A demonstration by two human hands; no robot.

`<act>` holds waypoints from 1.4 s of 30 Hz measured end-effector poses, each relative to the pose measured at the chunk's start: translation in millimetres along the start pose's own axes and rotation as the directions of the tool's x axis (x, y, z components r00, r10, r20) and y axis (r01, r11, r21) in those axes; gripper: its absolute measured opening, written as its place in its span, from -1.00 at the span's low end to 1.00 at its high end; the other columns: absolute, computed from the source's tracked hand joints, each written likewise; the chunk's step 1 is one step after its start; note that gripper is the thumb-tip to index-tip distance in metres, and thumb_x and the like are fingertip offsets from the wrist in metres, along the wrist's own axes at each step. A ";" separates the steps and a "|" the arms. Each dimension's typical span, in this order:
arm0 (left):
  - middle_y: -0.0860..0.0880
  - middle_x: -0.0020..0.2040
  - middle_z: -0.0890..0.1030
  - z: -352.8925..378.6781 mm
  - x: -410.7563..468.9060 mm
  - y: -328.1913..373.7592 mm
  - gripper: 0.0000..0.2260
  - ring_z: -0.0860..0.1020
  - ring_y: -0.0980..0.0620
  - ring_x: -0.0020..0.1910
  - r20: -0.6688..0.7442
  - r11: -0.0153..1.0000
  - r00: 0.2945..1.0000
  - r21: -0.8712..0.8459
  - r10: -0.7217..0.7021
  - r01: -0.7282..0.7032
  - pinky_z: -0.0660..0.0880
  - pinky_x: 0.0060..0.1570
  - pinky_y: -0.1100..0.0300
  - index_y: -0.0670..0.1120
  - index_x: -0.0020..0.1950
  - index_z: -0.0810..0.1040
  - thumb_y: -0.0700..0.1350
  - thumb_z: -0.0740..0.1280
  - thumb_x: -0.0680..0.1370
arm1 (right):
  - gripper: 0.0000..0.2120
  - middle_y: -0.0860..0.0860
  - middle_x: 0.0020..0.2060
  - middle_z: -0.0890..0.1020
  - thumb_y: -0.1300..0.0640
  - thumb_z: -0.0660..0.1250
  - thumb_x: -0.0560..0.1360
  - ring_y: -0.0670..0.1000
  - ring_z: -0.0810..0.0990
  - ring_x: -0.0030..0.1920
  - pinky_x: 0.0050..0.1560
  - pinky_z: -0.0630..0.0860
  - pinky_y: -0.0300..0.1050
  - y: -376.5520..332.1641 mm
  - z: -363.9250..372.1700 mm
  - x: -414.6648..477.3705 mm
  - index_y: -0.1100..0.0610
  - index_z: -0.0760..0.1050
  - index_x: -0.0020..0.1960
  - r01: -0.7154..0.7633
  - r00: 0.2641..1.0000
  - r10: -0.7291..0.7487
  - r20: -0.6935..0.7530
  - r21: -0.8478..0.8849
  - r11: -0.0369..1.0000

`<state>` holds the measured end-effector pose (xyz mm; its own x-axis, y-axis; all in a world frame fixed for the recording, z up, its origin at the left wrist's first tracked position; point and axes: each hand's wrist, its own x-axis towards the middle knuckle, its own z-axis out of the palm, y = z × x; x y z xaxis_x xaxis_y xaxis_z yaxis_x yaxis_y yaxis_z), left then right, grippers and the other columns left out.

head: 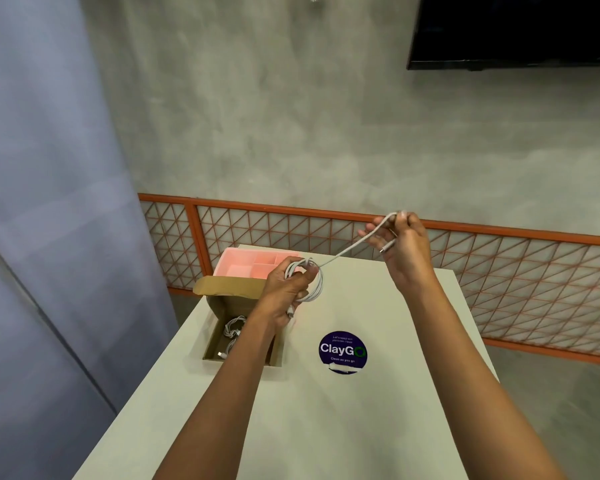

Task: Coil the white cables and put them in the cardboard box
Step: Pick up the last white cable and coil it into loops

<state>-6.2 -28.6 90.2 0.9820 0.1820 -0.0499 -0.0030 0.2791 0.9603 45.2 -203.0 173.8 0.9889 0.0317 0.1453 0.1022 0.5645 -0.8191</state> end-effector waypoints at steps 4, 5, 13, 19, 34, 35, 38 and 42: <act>-0.20 -0.07 0.55 1.5 1.4 1.7 -0.68 0.39 -0.13 -0.03 -0.052 0.997 0.998 -0.062 0.041 -0.044 0.33 -0.23 0.10 -0.08 -0.04 0.60 0.00 0.53 0.29 | -0.84 0.01 -0.03 0.62 0.09 0.22 0.60 -0.04 0.53 0.03 0.13 0.45 -0.12 31.5 -32.2 6.7 0.05 0.56 -0.07 -0.018 0.997 -0.012 -0.074 -0.396 0.918; -0.19 -0.07 0.54 1.8 1.9 1.5 -0.67 0.39 -0.12 -0.04 -0.059 0.997 0.997 -0.065 0.042 -0.046 0.33 -0.22 0.10 -0.09 -0.02 0.60 -0.01 0.53 0.29 | -0.89 -0.01 0.03 0.63 0.03 0.31 0.54 -0.05 0.51 0.09 0.22 0.38 -0.08 42.0 -41.5 5.5 -0.03 0.62 -0.07 -0.018 0.997 -0.028 -0.077 -0.543 0.839; -0.19 -0.06 0.58 8.8 -0.1 -7.1 -0.72 0.50 -0.08 -0.10 -0.145 0.996 0.988 0.068 0.058 -0.048 0.43 -0.20 0.05 -0.18 0.06 0.55 -0.09 0.48 0.43 | -0.90 -0.03 -0.23 0.69 0.03 0.42 0.46 -0.04 0.53 -0.17 0.06 0.35 -0.04 83.1 -52.8 -16.9 0.05 0.65 -0.11 0.105 0.976 0.179 0.124 -0.988 0.109; -0.11 -0.13 0.62 8.3 -4.2 -8.8 -0.71 0.56 -0.04 -0.13 -0.139 0.998 0.988 0.039 0.059 -0.054 0.40 -0.20 0.06 -0.24 0.09 0.52 -0.14 0.45 0.46 | -0.85 0.23 -0.21 0.66 0.30 0.43 0.44 -0.03 0.65 -0.41 -0.31 0.62 -0.22 78.5 -24.9 -8.5 0.21 0.46 -0.23 -0.247 0.965 0.249 -0.078 -0.579 0.777; -0.12 -0.10 0.66 4.0 -2.4 -8.6 -0.77 0.62 -0.04 -0.12 -0.111 0.999 0.993 -0.041 -0.030 0.025 0.53 -0.16 0.13 -0.18 0.05 0.56 -0.19 0.47 0.43 | -0.89 -0.01 -0.16 0.63 0.14 0.26 0.57 -0.09 0.58 -0.14 -0.10 0.33 -0.16 81.1 -10.6 -14.1 0.12 0.57 -0.02 -0.466 0.784 0.615 0.080 -0.579 0.669; -0.10 -0.13 0.66 4.1 -2.6 -9.0 -0.78 0.61 -0.03 -0.15 -0.136 1.000 0.991 -0.015 -0.006 0.004 0.49 -0.19 0.13 -0.18 0.04 0.56 -0.18 0.46 0.44 | -0.83 -0.01 -0.14 0.63 0.14 0.20 0.60 -0.08 0.57 -0.10 -0.08 0.33 -0.15 80.7 -9.5 -14.8 0.11 0.57 -0.02 -0.462 0.773 0.627 0.097 -0.592 0.660; -0.03 -0.20 0.64 5.4 -2.3 -6.9 -0.87 0.57 0.04 -0.23 -0.212 0.999 0.977 0.019 0.030 -0.027 0.43 -0.26 0.18 -0.09 -0.04 0.56 -0.17 0.45 0.46 | -0.71 -0.05 -0.12 0.61 0.01 0.10 0.64 -0.05 0.50 -0.04 0.03 0.29 -0.09 77.0 -3.6 -17.8 0.07 0.55 -0.06 -0.477 0.721 0.671 0.174 -0.577 0.663; -0.07 -0.13 0.63 5.7 -0.6 -4.4 -0.90 0.60 -0.06 -0.12 -0.261 0.998 0.964 0.064 0.043 -0.028 0.52 -0.19 0.08 -0.01 -0.06 0.55 -0.14 0.43 0.48 | -0.82 -0.02 -0.09 0.63 0.11 0.32 0.54 -0.07 0.55 -0.01 0.05 0.41 -0.16 71.0 1.9 -20.6 0.18 0.58 0.07 -0.397 0.715 0.645 0.272 -0.602 0.693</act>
<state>-5.7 -35.3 87.6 0.8975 0.4340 -0.0781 -0.0180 0.2131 0.9769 31.9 -162.0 113.7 0.7433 0.6105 -0.2734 -0.2563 -0.1175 -0.9594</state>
